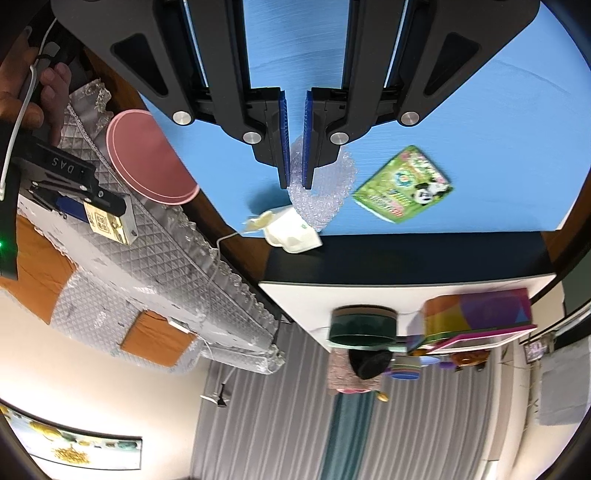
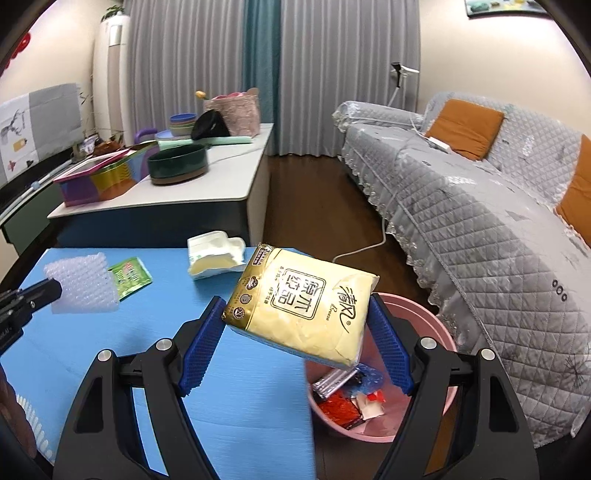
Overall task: Collect trash
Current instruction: 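Lift the foam net and tissue pack and carry them toward the pink bin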
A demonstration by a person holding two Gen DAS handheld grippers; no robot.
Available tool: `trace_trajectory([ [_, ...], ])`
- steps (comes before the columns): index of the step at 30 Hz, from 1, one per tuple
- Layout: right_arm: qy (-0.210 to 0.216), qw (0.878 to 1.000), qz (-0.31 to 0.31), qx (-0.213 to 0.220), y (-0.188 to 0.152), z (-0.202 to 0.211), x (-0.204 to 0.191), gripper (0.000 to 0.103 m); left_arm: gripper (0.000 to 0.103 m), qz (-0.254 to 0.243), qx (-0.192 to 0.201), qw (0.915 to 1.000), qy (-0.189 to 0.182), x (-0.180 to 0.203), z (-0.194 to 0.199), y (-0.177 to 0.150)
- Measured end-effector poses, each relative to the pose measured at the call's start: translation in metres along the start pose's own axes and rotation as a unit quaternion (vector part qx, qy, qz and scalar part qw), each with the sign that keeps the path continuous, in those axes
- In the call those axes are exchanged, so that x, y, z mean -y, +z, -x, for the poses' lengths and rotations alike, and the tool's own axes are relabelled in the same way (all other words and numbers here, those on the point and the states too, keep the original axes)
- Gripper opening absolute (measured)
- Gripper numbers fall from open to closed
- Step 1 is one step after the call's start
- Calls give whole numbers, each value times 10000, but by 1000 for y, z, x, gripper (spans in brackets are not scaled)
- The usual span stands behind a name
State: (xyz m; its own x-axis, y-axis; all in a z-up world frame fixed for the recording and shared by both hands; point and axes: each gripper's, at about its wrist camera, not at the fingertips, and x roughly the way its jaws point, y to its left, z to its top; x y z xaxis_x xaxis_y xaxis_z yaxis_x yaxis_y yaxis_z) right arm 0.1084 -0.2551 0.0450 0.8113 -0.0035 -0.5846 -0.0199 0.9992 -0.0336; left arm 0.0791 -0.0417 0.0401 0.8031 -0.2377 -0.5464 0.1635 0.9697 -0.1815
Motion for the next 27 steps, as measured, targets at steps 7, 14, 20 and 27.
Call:
trace_trajectory([
  [7, -179, 9997, -183, -11, -1, 1, 27, 76, 6, -217, -102, 9994, -262, 30, -11, -3],
  [14, -324, 9989, -329, 7, -1, 2, 48, 76, 6, -412, -192, 9978, -487, 60, -23, -2],
  [20, -399, 9980, -491, -3, -3, 2, 69, 76, 6, -518, -211, 9966, -606, 85, -35, 5],
  [27, -462, 9966, -684, -83, -4, -9, 90, 76, 6, -617, -212, 9951, -747, 115, -53, 16],
])
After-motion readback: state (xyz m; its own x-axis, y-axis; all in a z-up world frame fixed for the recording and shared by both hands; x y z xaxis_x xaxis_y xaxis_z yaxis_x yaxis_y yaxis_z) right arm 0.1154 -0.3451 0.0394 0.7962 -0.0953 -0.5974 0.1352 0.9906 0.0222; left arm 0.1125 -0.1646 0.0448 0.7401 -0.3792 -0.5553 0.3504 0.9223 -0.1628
